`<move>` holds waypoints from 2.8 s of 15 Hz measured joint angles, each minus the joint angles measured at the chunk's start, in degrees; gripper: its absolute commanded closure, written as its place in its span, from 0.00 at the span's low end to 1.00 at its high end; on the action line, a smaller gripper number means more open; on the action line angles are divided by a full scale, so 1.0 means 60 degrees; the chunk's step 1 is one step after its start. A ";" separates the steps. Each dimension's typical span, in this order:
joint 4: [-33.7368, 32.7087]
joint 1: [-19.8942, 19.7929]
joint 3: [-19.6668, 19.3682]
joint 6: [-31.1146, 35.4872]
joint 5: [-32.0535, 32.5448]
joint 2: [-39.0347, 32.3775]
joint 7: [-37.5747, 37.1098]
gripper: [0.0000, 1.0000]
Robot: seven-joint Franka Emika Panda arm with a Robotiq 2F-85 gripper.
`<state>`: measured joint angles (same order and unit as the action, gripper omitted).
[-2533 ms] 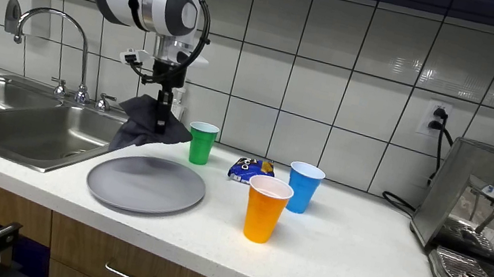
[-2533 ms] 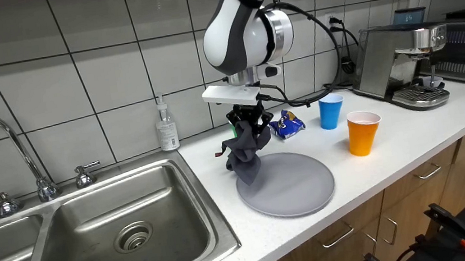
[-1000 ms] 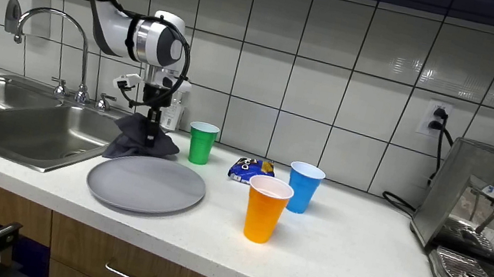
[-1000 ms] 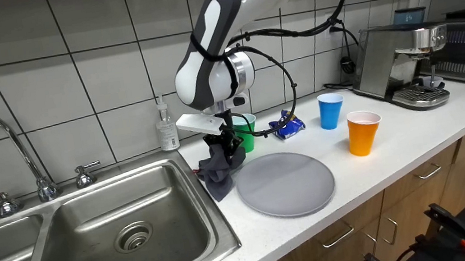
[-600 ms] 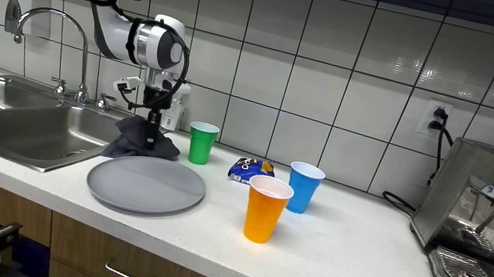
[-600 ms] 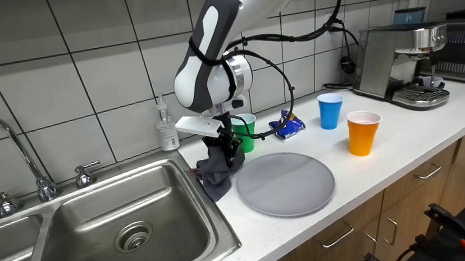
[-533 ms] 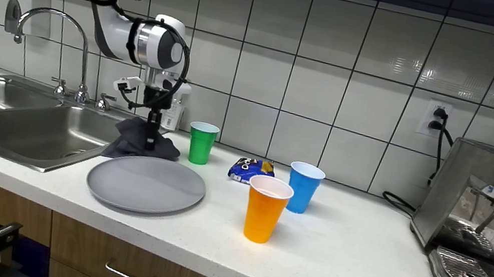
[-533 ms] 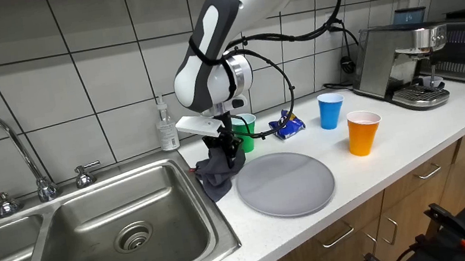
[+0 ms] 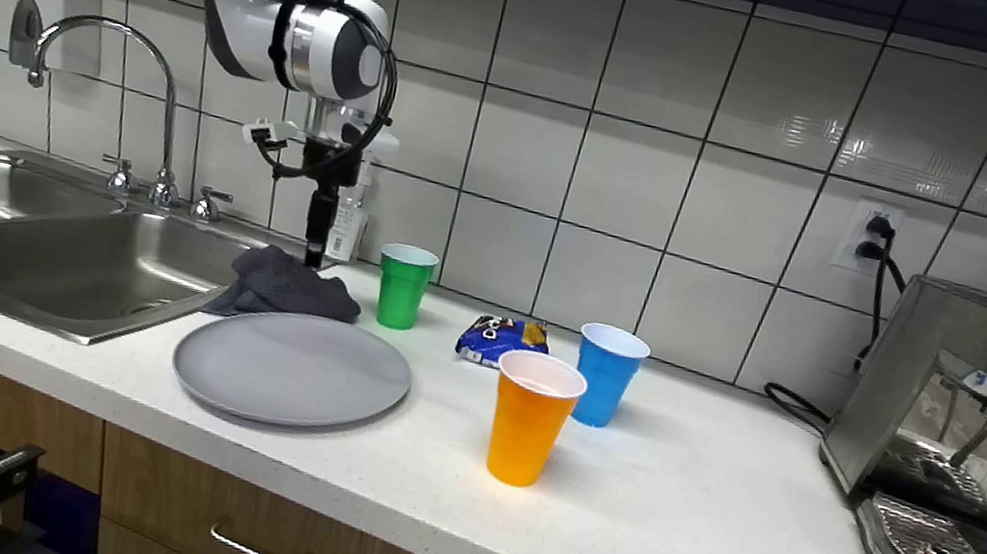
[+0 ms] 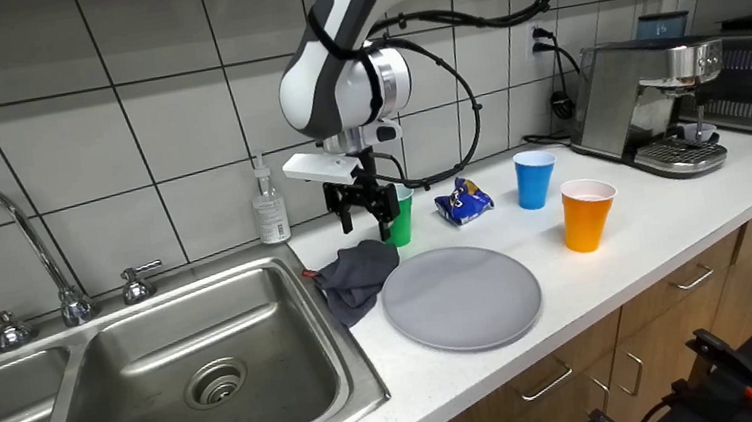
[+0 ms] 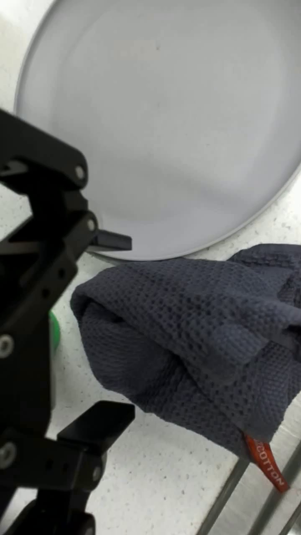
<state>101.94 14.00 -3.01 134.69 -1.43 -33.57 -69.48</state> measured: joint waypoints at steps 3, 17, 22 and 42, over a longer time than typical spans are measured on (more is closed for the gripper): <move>0.0237 -0.0154 0.0003 -0.0052 -0.0018 0.0601 0.0040 0.00; 0.0620 -0.0838 -0.0317 0.0264 -0.0266 0.0931 -0.0570 0.00; 0.0382 -0.0903 -0.0363 0.0380 -0.0504 0.0516 -0.0860 0.00; -0.0501 -0.1435 -0.0576 0.0218 -0.0772 0.0560 -0.1293 0.00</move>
<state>98.93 5.39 -6.46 135.99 -6.06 -30.22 -77.24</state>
